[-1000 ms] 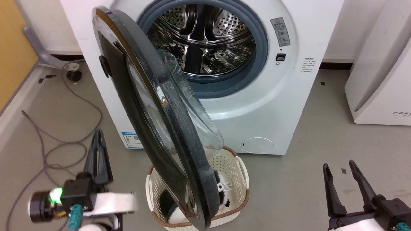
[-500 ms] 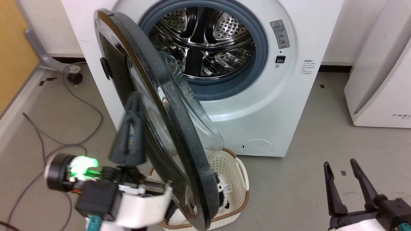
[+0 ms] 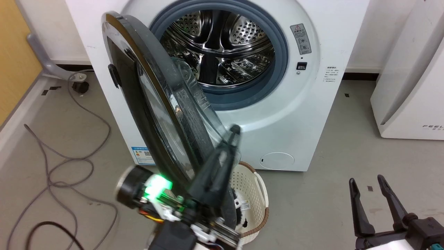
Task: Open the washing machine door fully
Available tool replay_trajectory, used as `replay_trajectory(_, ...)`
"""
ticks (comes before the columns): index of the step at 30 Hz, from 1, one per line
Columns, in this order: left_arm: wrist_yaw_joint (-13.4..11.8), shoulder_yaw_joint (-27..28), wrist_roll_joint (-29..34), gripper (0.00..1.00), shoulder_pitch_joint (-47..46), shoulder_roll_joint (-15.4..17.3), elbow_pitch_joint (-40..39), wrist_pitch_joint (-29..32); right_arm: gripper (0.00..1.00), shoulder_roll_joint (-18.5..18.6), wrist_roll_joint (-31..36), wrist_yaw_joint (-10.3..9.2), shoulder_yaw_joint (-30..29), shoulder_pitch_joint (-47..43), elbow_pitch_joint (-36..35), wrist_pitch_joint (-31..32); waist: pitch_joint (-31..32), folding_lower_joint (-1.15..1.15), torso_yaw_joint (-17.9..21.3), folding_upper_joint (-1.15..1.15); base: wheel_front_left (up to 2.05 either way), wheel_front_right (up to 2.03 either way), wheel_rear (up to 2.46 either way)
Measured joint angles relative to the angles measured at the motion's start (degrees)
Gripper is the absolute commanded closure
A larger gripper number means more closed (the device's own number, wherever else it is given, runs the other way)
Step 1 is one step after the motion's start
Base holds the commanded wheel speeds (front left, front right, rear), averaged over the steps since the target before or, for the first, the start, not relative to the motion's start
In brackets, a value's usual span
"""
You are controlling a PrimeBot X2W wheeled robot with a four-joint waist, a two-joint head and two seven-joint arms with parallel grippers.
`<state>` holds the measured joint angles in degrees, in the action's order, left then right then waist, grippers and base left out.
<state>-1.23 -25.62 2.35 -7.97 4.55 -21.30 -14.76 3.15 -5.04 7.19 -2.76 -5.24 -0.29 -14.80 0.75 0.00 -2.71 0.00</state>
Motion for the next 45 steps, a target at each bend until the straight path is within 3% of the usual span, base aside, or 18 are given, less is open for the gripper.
replay_trajectory(10, 0.4, -8.6, -0.5, 1.0, 1.8, -0.4, 3.3, 0.0, 0.0, 0.0, 0.0, 0.0, 0.0, -0.1, 0.2, 0.0, -0.1, 0.0, -0.2, 0.0, 0.0, 0.0, 0.0)
replay_trajectory(19, 0.7, -12.6, -1.0, 1.0, 3.4, -0.4, 8.5, 0.0, 0.0, 0.0, 0.0, 0.0, 0.1, -0.1, 0.2, 0.0, -0.7, 0.0, -0.3, 0.0, 0.0, 0.0, 0.0)
replay_trajectory(29, -0.1, -12.5, -2.6, 1.0, 4.8, -0.2, 15.2, 0.0, 0.0, 0.0, 0.5, 0.0, 0.0, -0.1, 0.8, 0.0, -1.6, 0.0, -0.1, 0.0, 0.0, 0.0, 0.0)
replay_trajectory(45, -2.2, -7.5, -4.5, 1.0, 5.4, -0.1, 21.5, 0.0, 0.0, 0.0, 0.6, 0.0, -0.2, 0.2, 2.0, 0.0, -4.0, 0.0, -1.2, 0.0, 0.0, 0.0, 0.0)
